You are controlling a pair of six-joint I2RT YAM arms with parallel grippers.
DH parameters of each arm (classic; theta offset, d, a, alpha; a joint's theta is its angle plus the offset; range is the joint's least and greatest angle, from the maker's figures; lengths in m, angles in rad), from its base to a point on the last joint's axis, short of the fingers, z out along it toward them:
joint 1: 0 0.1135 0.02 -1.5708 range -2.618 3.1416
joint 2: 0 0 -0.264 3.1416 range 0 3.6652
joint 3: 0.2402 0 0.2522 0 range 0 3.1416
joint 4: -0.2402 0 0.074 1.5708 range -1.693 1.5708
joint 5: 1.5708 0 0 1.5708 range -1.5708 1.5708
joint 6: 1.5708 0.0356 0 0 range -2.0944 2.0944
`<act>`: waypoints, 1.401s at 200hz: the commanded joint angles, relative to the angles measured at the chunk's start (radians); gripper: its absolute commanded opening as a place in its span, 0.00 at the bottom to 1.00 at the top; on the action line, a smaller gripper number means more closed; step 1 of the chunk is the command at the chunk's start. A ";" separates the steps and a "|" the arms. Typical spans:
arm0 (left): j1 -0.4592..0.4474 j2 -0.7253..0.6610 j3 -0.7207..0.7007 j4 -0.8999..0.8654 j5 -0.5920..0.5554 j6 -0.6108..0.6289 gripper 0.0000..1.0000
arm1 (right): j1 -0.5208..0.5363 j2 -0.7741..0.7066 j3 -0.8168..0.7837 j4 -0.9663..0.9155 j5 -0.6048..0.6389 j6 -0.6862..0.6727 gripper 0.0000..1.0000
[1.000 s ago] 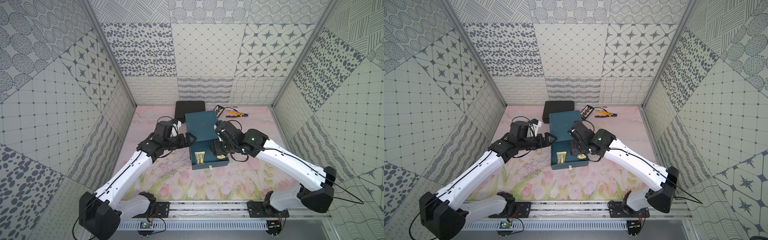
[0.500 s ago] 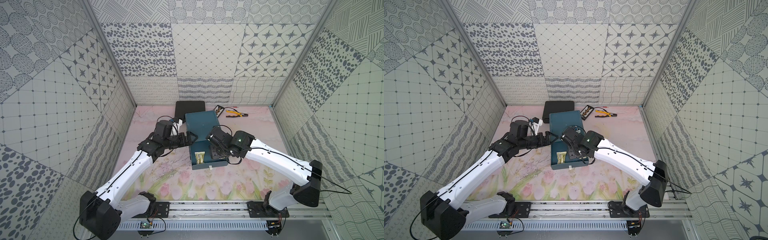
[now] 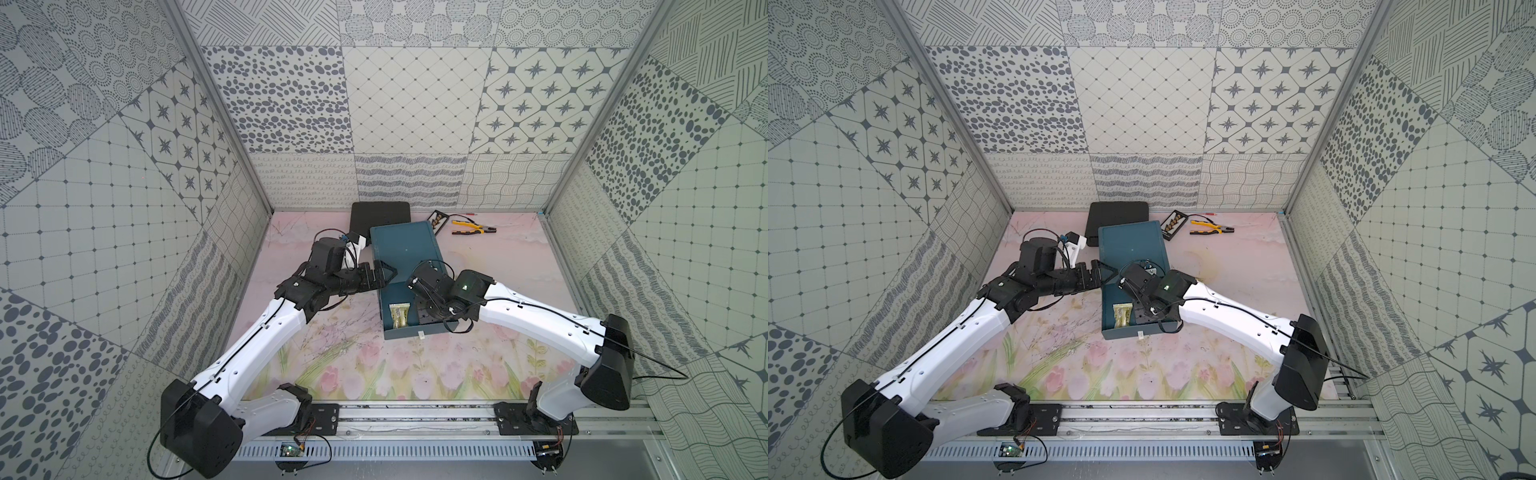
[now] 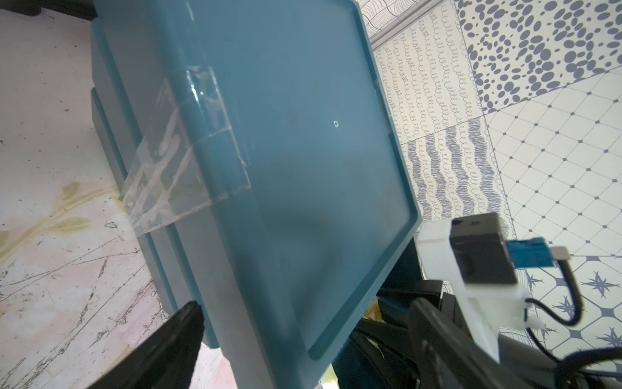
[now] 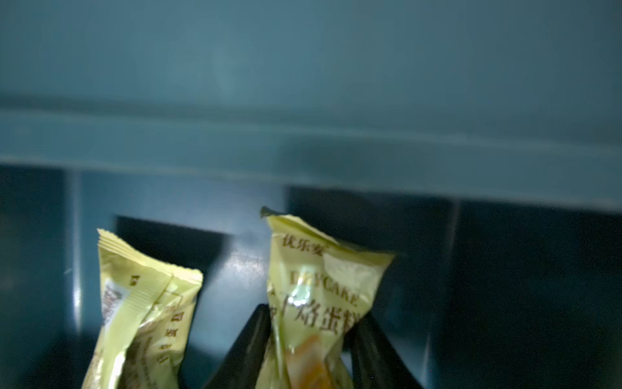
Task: Take the cookies out of the drawer
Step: Pick up the cookie from the drawer, then place the cookie at the center of the board.
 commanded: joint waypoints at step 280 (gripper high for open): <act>-0.180 -0.026 0.183 0.067 0.059 -0.003 0.99 | -0.410 -0.368 -0.053 0.228 -0.232 -0.227 0.06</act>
